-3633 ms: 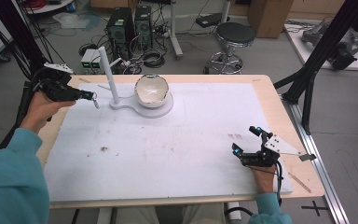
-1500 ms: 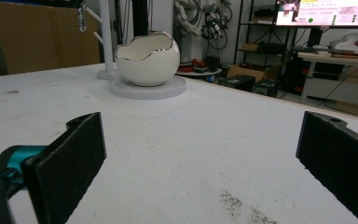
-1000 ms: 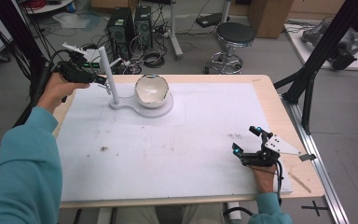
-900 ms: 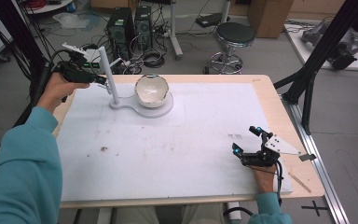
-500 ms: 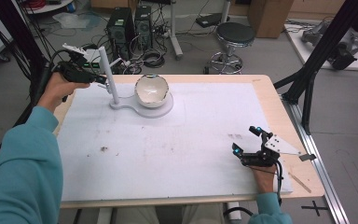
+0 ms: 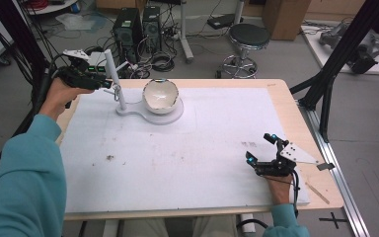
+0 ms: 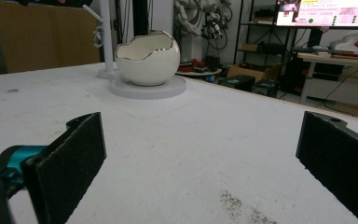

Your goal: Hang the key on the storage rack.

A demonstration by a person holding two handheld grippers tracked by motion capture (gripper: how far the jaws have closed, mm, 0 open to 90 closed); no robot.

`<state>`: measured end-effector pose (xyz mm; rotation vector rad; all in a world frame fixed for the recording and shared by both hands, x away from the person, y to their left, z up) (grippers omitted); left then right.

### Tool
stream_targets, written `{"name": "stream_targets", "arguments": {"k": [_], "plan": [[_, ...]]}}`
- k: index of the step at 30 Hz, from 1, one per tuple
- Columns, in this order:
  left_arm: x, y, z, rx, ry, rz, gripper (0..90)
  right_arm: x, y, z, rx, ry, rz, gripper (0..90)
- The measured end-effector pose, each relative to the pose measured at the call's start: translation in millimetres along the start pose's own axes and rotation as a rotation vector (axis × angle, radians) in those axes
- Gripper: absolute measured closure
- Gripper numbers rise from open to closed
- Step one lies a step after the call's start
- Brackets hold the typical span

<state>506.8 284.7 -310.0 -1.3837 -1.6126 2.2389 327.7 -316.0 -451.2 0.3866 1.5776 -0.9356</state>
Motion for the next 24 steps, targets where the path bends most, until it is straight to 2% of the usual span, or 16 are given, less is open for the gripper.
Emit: {"name": "stream_targets", "arguments": {"k": [2, 3, 5, 7, 10, 13, 16, 20, 24], "plan": [[1.3, -5.7, 1.6, -0.002, -0.016, 0.012, 42.6, 0.0, 0.1, 0.2, -0.002, 0.002, 0.002, 0.6], [2.7, -8.6, 3.7, 0.011, -0.018, 0.041, 37.6, 0.0, 0.0, 0.3, -0.002, 0.003, 0.001, 0.6], [4.9, -15.0, 6.8, 0.010, -0.008, 0.083, 24.7, 0.0, 0.1, 0.2, -0.002, 0.002, 0.002, 0.6], [7.3, -19.8, 9.6, 0.005, -0.008, 0.118, 16.0, 0.0, 0.0, 0.2, -0.001, 0.001, 0.000, 0.6], [12.7, -24.8, 14.6, 0.020, -0.015, 0.151, 1.6, 0.0, 0.1, 0.3, -0.002, 0.002, 0.002, 0.6], [20.7, -27.7, 22.7, 0.024, -0.008, 0.181, 1.6, 0.0, 0.1, -0.1, 0.000, -0.001, 0.000, 0.6], [32.1, -30.7, 34.7, 0.032, 0.023, 0.210, 1.7, 0.0, 0.0, 0.7, 0.001, 0.005, 0.003, 0.6], [53.0, -34.1, 54.9, 0.043, 0.051, 0.287, 1.7, 0.0, 0.0, 0.2, 0.000, 0.001, 0.000, 0.6], [81.1, -33.9, 76.9, 0.048, 0.062, 0.370, 1.7, -0.1, 0.1, -0.1, 0.006, -0.004, -0.002, 0.6]]}}
Point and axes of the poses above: each handheld gripper's, and its own axes: y roughly forward along the jaws, x roughly out of its underside, z roughly to its right, the point moved 2 cm from there along y, roughly forward along the jaws, and after that the axes turned 15 degrees about -z, right-handed, at the moved point
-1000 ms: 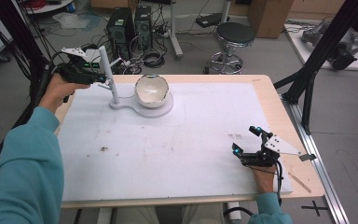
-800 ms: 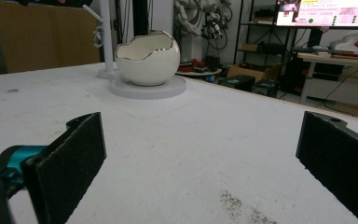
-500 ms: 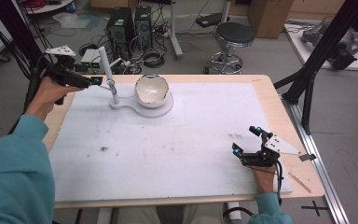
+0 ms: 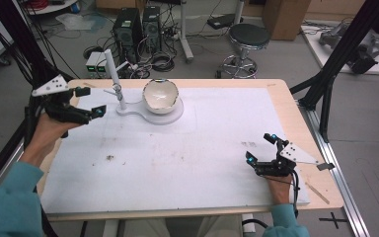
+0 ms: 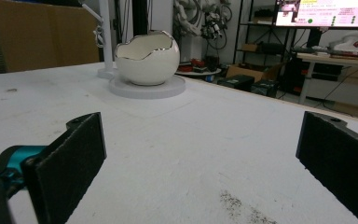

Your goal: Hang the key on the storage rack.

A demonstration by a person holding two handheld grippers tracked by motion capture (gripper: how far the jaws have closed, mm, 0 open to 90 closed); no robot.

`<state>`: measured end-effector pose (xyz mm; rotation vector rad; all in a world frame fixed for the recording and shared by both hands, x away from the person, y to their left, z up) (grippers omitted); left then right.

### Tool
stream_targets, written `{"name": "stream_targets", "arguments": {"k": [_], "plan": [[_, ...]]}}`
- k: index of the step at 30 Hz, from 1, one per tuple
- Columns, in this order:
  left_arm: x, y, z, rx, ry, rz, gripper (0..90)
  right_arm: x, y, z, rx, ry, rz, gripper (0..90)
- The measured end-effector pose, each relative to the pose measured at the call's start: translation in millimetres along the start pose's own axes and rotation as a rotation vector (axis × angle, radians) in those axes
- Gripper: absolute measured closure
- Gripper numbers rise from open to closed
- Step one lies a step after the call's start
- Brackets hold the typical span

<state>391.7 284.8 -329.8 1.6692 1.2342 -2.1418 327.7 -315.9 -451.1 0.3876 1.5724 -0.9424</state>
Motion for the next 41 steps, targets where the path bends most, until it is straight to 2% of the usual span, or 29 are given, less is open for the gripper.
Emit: {"name": "stream_targets", "arguments": {"k": [2, 4, 5, 7, 11, 13, 17, 19, 21, 23, 26, 28, 30, 32, 33, 36, 39, 41], "plan": [[13.7, -3.7, 10.9, -0.007, 0.003, 0.032, 1.7, 0.0, 0.1, 0.0, 0.001, -0.001, 0.001, 0.6], [26.2, -6.4, 20.4, -0.047, 0.007, 0.042, 1.7, 0.0, 0.0, 0.0, 0.000, 0.002, 0.001, 0.6], [35.6, -8.1, 26.7, -0.063, 0.012, 0.067, 1.7, 0.0, 0.1, 0.0, 0.002, -0.001, 0.000, 0.6], [49.3, -9.7, 33.8, -0.066, 0.003, 0.109, 1.7, 0.0, 0.2, 0.0, 0.002, -0.003, 0.002, 0.6], [79.2, -7.7, 43.2, -0.071, -0.007, 0.137, 1.7, -0.2, 0.4, -0.2, 0.005, -0.008, 0.004, 0.6], [92.1, -7.2, 49.1, -0.067, -0.016, 0.174, 1.7, 0.0, 0.1, -1.1, 0.000, -0.002, -0.001, 0.6], [110.0, -6.0, 60.4, -0.072, -0.013, 0.233, 1.7, -0.2, 0.4, -0.2, 0.003, -0.007, 0.004, 0.6], [118.5, -3.1, 64.7, -0.075, -0.002, 0.235, 1.7, -0.1, 0.3, -0.3, 0.003, -0.007, 0.003, 0.6], [126.5, -0.2, 67.9, -0.070, -0.010, 0.240, 1.7, 0.0, 0.0, -1.1, 0.000, -0.002, -0.002, 0.6], [135.0, 1.8, 71.2, -0.092, -0.015, 0.252, 1.7, 0.0, 0.1, -1.1, 0.001, -0.002, -0.001, 0.6], [144.1, 4.8, 73.8, -0.109, -0.018, 0.256, 1.7, 0.0, 0.0, -1.2, 0.001, -0.002, -0.002, 0.6], [149.2, 7.5, 74.7, -0.104, -0.011, 0.245, 1.7, 0.0, 0.0, -1.2, 0.002, -0.002, -0.002, 0.6], [151.1, 5.0, 75.0, -0.105, -0.012, 0.279, 1.7, 0.1, 0.0, -1.3, 0.003, -0.001, -0.003, 0.6], [153.2, 2.4, 72.3, -0.100, -0.042, 0.313, 1.7, 0.0, 0.2, -1.1, 0.008, -0.008, 0.002, 0.6], [153.4, 2.2, 72.3, -0.098, -0.044, 0.315, 1.7, -0.1, 0.1, -1.1, 0.007, -0.007, 0.001, 0.6], [152.0, 4.6, 75.7, -0.112, -0.007, 0.286, 1.7, 0.0, 0.2, -1.1, 0.007, -0.007, 0.002, 0.6], [152.4, 4.1, 74.7, -0.111, -0.026, 0.295, 1.7, 0.1, 0.0, -1.4, 0.004, -0.001, -0.002, 0.6], [152.1, 4.4, 75.3, -0.117, -0.015, 0.289, 1.7, 0.1, 0.1, -1.5, 0.005, -0.004, -0.001, 0.6]]}}
Point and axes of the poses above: each handheld gripper's, and its own axes: y roughly forward along the jaws, x roughly out of its underside, z roughly to its right, the point moved 2 cm from there along y, roughly forward along the jaws, and after that the axes turned 15 degrees about -z, right-handed, at the moved point
